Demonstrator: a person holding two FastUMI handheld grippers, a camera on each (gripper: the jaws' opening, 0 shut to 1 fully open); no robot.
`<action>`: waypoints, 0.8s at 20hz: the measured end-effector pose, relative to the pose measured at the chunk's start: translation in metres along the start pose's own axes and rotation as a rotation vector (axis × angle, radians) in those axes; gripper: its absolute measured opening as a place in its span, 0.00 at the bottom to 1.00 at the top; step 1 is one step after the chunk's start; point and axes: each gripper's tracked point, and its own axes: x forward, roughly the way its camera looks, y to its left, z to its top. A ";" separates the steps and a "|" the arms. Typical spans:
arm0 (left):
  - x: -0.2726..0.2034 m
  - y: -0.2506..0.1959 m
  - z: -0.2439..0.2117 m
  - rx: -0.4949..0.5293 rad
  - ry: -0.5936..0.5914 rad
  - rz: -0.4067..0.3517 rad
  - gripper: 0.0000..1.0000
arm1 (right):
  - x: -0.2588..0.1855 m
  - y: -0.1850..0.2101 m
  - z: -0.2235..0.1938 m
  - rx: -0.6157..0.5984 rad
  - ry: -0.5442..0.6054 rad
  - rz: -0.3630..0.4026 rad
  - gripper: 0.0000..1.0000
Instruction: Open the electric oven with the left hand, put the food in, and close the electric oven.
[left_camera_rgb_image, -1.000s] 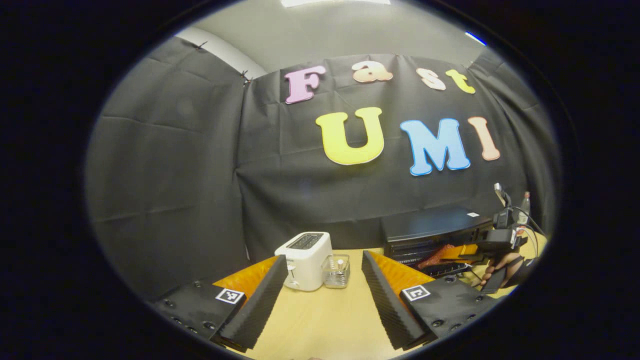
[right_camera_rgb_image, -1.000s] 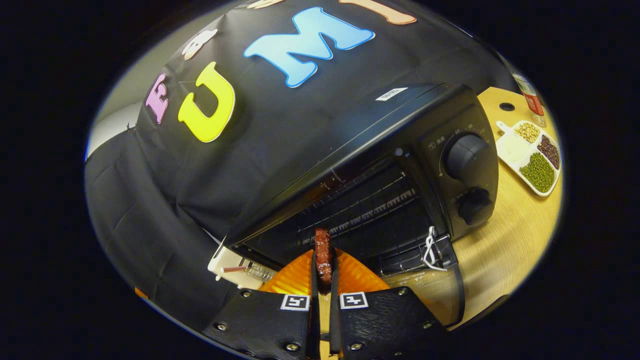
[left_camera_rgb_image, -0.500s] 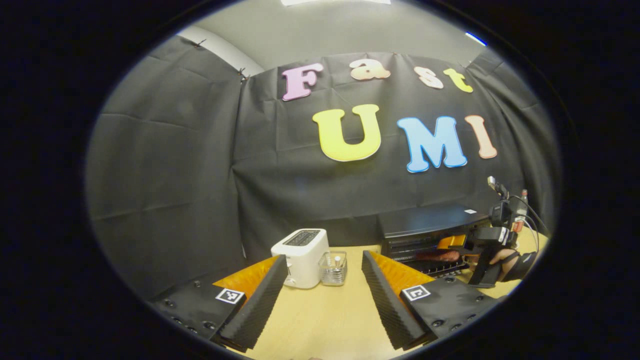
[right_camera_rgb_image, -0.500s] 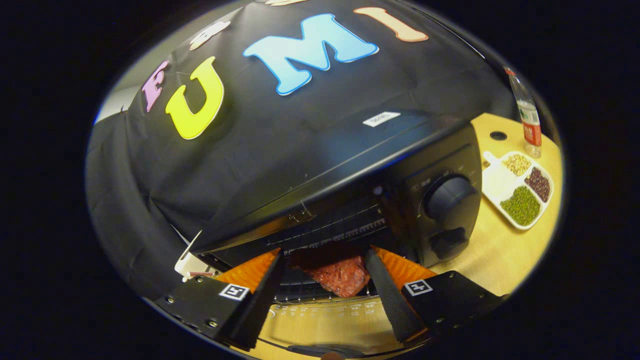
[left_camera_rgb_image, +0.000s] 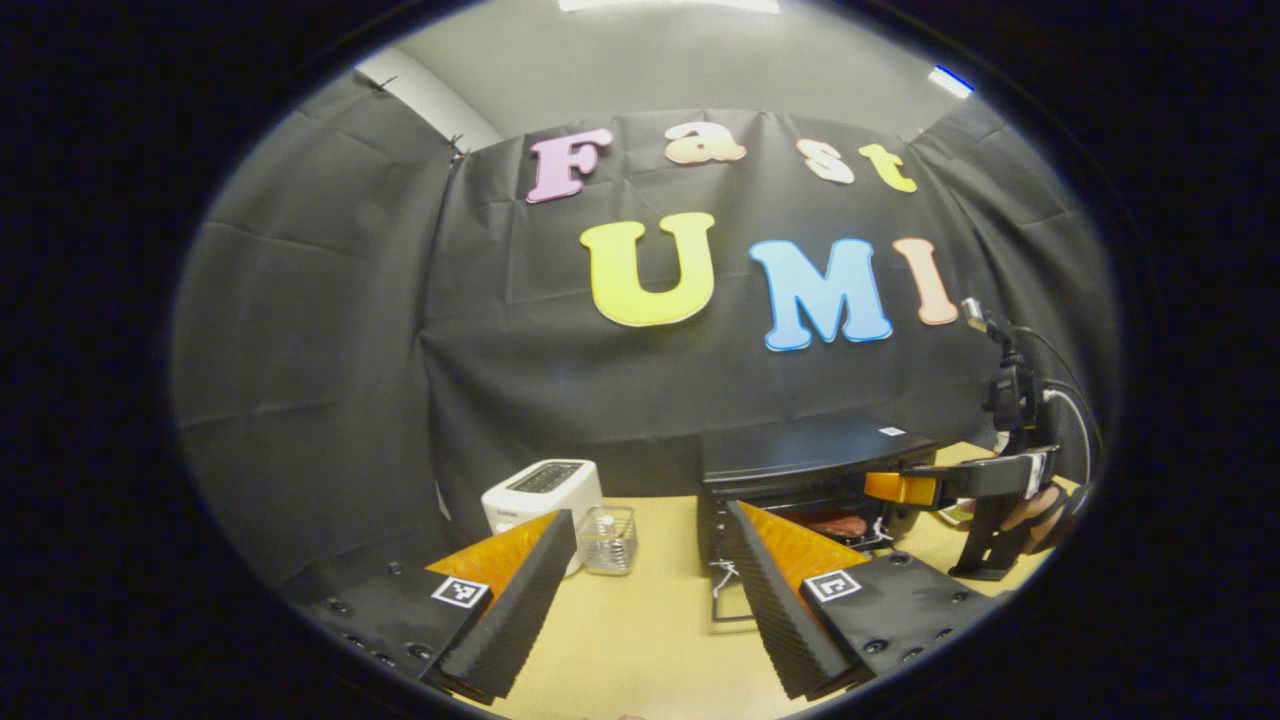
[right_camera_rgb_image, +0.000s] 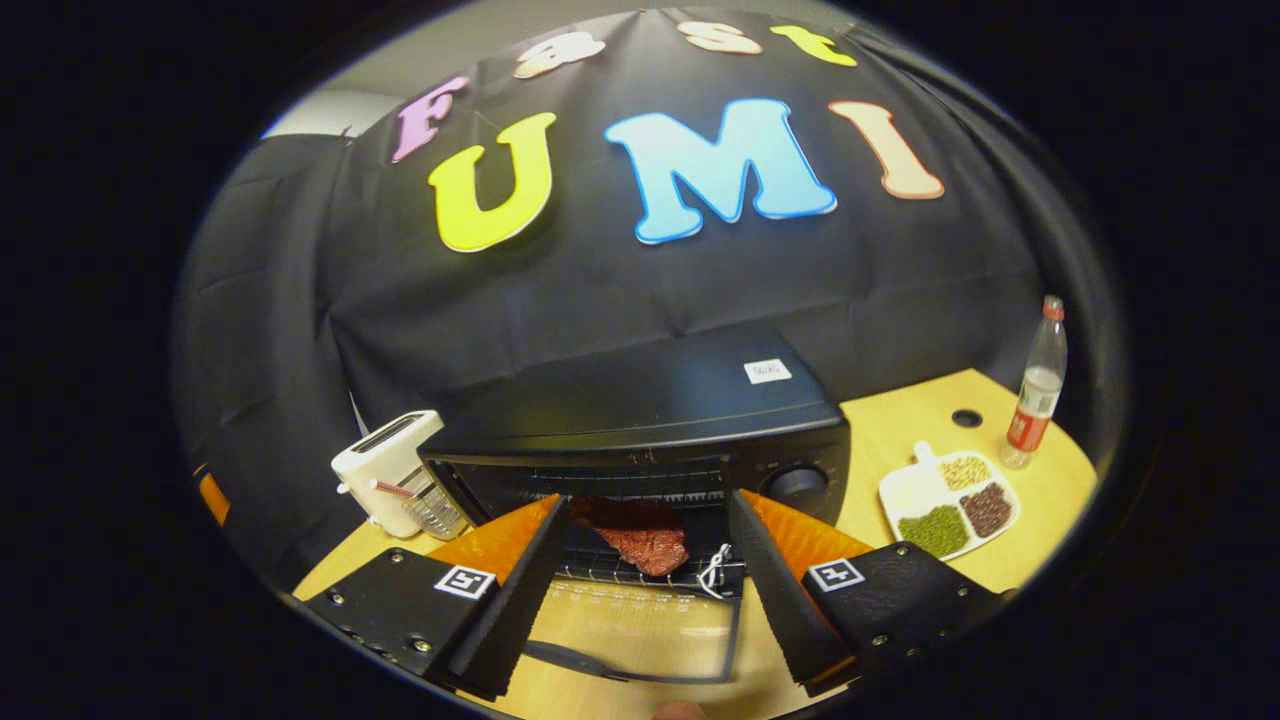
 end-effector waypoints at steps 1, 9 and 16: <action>0.000 -0.012 -0.003 -0.001 0.006 -0.019 1.00 | -0.013 0.002 0.004 -0.015 -0.013 0.013 0.98; 0.001 -0.104 -0.052 -0.025 0.089 -0.164 0.99 | -0.110 -0.021 0.041 -0.106 -0.103 -0.009 0.98; 0.013 -0.163 -0.134 -0.018 0.280 -0.229 1.00 | -0.176 -0.071 0.061 -0.131 -0.146 -0.120 0.98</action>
